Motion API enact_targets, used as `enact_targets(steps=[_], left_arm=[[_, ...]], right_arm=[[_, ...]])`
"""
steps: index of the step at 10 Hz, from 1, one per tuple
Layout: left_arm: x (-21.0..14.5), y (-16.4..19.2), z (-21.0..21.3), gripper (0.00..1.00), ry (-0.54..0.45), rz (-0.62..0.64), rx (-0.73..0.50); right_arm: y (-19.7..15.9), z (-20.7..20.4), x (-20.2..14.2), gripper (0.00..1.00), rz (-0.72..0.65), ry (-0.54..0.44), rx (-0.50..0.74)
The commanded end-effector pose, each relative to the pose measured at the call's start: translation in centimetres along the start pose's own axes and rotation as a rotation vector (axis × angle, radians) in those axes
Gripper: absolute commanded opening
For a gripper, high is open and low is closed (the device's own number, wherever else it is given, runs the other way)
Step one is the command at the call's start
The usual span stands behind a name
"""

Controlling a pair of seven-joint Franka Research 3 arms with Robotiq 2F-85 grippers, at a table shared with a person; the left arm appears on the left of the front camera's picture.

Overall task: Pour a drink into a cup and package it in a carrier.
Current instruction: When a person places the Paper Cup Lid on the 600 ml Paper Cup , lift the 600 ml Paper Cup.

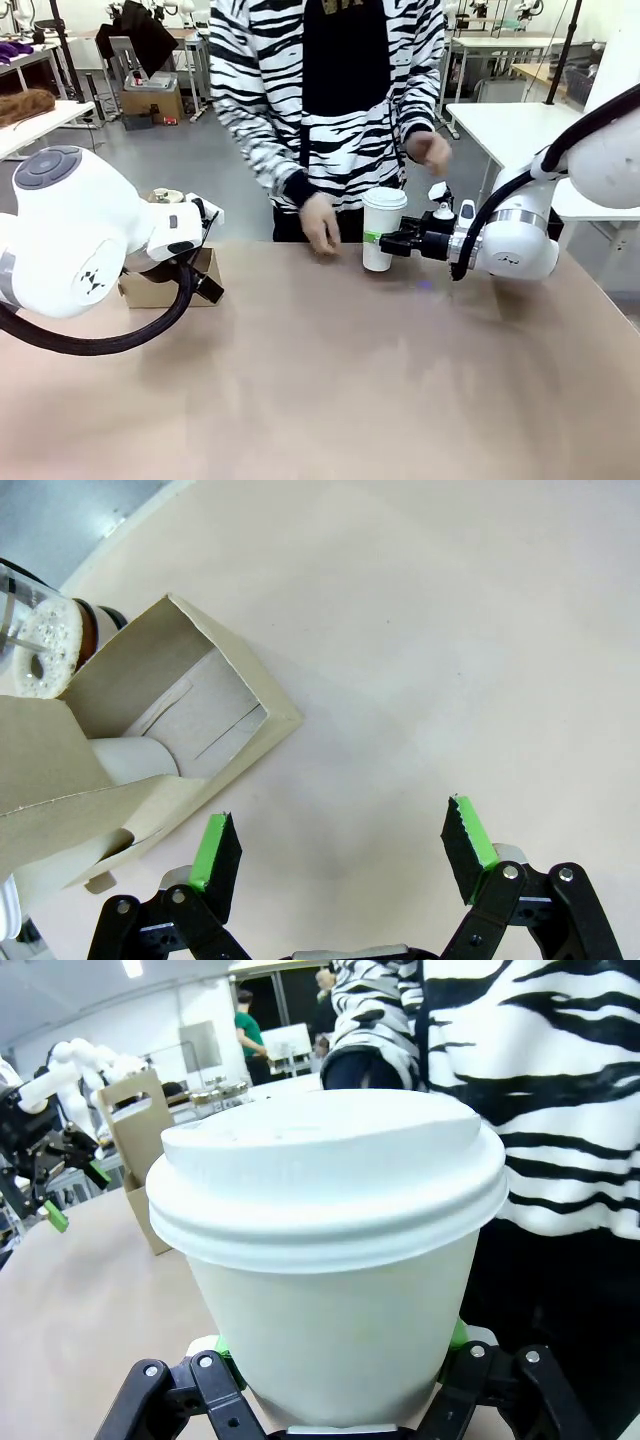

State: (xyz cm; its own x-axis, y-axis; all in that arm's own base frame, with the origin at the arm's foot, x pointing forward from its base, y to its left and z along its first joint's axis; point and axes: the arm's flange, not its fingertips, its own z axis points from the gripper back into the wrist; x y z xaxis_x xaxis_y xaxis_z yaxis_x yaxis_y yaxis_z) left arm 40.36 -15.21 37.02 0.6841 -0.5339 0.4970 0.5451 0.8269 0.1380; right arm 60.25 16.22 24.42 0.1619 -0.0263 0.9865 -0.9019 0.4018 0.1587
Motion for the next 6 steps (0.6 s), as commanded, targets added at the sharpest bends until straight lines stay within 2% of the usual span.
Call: enact_targets(steps=[1,6], left_arm=[[0.00,0.06,0.06,1.00,-0.002,0.002,-0.002],[0.00,0.06,0.06,1.00,-0.002,0.002,-0.002]], right_arm=[[0.25,-0.10,0.36,0.80,0.001,-0.004,0.002],[0.25,-0.10,0.36,0.80,0.001,-0.004,0.002]])
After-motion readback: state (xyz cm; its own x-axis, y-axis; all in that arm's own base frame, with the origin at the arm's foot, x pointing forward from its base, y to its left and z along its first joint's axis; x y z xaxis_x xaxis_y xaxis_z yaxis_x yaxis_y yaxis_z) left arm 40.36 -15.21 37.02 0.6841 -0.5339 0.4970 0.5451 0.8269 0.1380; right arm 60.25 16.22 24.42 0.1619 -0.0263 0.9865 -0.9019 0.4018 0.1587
